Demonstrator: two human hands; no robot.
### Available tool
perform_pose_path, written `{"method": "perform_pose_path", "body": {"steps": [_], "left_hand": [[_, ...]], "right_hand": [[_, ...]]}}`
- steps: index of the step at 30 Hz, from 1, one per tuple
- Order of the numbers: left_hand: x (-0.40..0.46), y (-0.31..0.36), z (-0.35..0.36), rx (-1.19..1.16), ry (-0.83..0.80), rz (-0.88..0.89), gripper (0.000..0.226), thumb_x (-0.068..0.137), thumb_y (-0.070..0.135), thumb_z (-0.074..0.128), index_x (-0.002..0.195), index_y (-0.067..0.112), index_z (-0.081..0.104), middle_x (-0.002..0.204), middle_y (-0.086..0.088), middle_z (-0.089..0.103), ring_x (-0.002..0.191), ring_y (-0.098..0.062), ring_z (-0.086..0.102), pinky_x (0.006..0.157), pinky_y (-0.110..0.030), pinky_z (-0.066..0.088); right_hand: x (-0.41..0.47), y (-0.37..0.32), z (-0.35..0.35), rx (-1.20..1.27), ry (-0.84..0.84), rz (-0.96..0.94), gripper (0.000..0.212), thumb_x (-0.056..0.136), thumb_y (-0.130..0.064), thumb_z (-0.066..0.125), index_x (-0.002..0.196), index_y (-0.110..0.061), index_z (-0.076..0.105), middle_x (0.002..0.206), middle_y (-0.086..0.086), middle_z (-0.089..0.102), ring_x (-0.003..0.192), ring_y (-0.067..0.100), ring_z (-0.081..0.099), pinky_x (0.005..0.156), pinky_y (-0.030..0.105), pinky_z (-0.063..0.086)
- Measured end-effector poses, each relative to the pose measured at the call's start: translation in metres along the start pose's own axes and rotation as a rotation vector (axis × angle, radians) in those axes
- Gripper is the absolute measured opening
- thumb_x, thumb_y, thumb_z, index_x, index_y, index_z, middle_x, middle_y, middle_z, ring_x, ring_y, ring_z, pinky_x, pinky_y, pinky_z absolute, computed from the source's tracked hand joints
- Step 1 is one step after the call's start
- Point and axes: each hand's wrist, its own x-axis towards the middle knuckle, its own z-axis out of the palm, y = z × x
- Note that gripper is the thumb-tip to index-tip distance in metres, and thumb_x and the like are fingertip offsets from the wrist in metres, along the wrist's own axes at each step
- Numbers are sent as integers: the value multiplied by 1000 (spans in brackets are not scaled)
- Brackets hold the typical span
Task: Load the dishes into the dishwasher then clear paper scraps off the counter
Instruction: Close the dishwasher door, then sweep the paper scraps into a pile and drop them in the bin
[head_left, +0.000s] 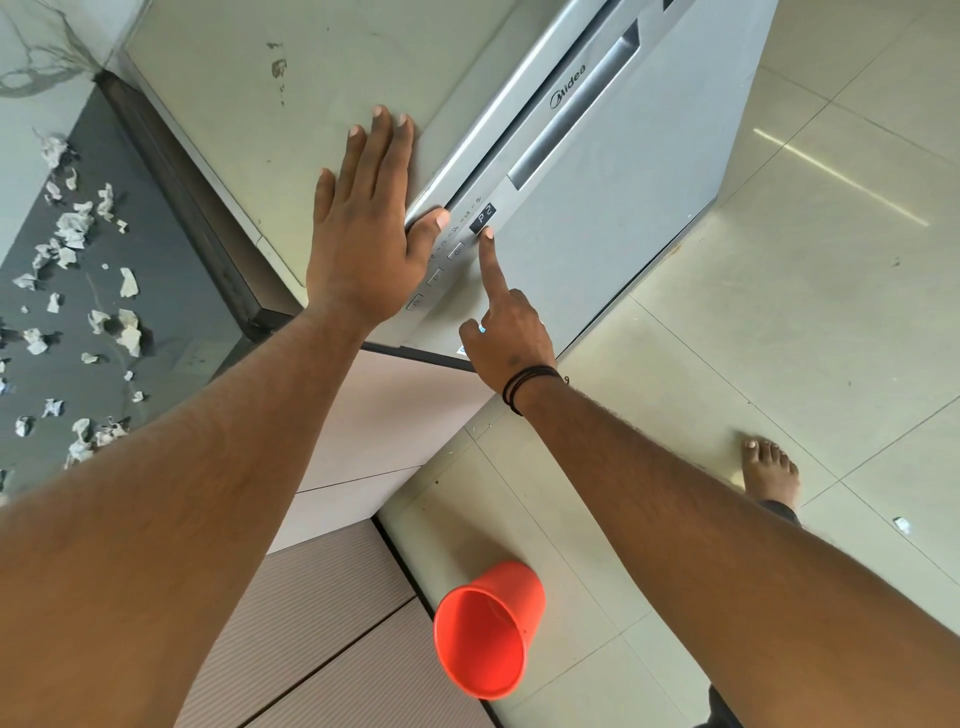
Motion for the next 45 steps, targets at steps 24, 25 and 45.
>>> {"method": "perform_pose_path", "body": {"steps": [24,25,45], "left_hand": [[1,2,-10,-96,-105,-69,76,102,57,41,163,29,4,171,8,-2,157,-21,-2,125,-54,10],[1,3,-13,-112,-122,-86,77,101,57,42,163,30,4,170,9,-3,157,-21,-3,124,-55,10],[-134,-75,-62,-518,198,-844,73,98,64,25,156,21,35,160,-9,37,148,-30,33,119,-50,29]], "right_hand": [[-8,-30,-96,-156,-201,-106,99,89,-25,61,151,-52,-11,104,5,56,94,25,58,87,43,52],[-9,-35,-101,-183,-222,-129,98,89,-26,61,152,-51,-10,104,5,55,95,24,58,87,43,52],[-36,-183,25,-347,-423,-648,15,91,-29,60,99,-18,65,94,-1,58,90,17,50,81,33,49]]}}
